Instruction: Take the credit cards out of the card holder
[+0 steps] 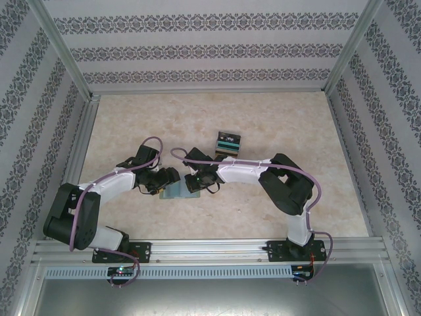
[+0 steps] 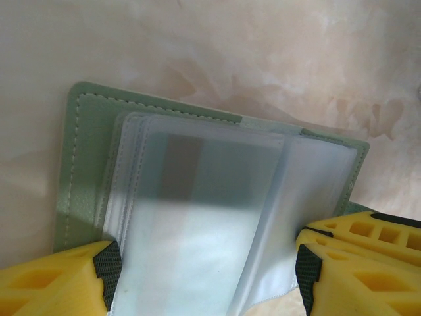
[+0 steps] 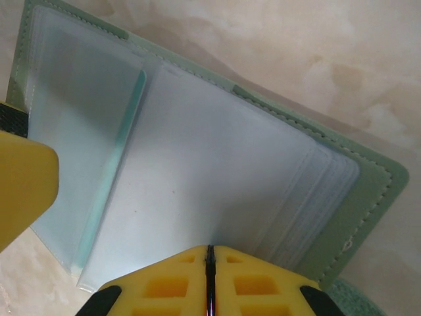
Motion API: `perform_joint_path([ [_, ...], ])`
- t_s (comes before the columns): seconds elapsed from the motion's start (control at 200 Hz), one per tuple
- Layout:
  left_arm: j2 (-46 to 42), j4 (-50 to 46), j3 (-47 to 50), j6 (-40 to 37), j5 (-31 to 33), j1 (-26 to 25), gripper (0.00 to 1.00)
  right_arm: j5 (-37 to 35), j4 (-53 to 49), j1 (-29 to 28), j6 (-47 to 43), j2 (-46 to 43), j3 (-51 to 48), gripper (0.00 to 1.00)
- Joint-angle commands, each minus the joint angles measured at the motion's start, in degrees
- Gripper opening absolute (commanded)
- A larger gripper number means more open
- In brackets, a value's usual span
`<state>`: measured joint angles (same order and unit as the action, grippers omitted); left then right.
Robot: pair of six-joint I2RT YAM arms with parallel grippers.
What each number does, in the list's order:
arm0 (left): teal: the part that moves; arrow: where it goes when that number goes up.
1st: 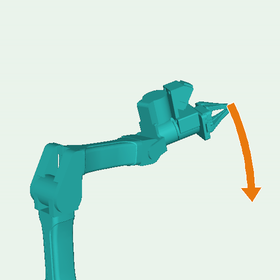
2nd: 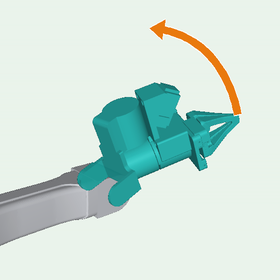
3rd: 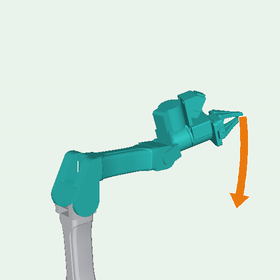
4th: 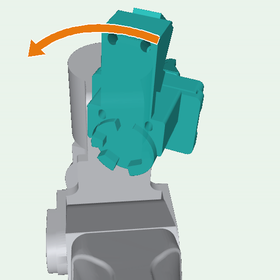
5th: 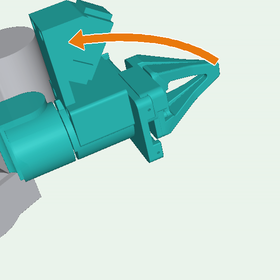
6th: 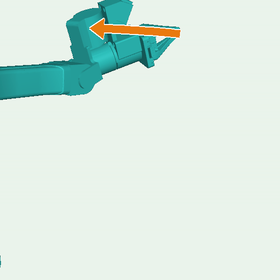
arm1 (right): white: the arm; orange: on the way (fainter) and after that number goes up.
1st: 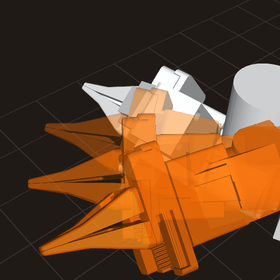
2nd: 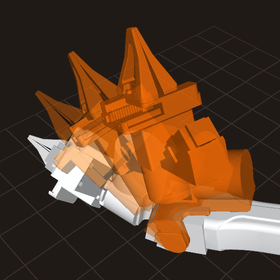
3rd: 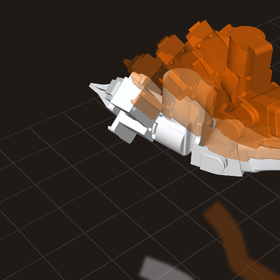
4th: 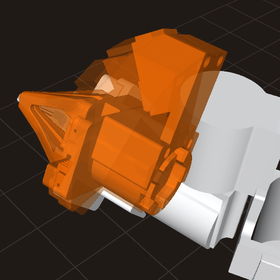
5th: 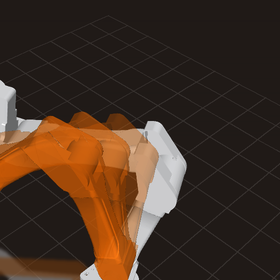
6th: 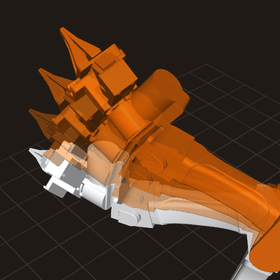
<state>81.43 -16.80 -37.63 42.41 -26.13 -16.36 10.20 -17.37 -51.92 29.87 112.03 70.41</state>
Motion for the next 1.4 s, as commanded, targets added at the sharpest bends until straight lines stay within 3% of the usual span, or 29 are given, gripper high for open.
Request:
perform_joint_path([
  [0.0, 2.0, 2.8, 1.0, -0.2, -3.7, 0.5, 0.73, 1.0, -1.0, -0.4, 0.3, 2.3, 0.7, 0.11],
  [0.789, -1.0, 10.1, 1.9, 2.8, -11.6, 0.5, 0.77, 0.8, -1.0, -0.5, 0.5, 2.0, 0.3, 0.11],
  [0.969, -2.8, 5.9, 0.7, 0.8, -8.0, 0.8, 0.77, 0.5, -1.0, -0.5, 0.6, 1.7, 0.0, 0.11],
  [1.229, -1.5, 5.7, 0.3, 0.1, -9.2, 1.6, 0.77, 0.5, -0.9, -0.4, 0.6, 1.8, 0.1, 0.11],
  [1.394, -3.4, 2.1, -0.7, -1.5, -4.2, 1.8, 0.77, 0.4, -0.9, -0.5, 0.6, 1.6, -0.1, 0.11],
])
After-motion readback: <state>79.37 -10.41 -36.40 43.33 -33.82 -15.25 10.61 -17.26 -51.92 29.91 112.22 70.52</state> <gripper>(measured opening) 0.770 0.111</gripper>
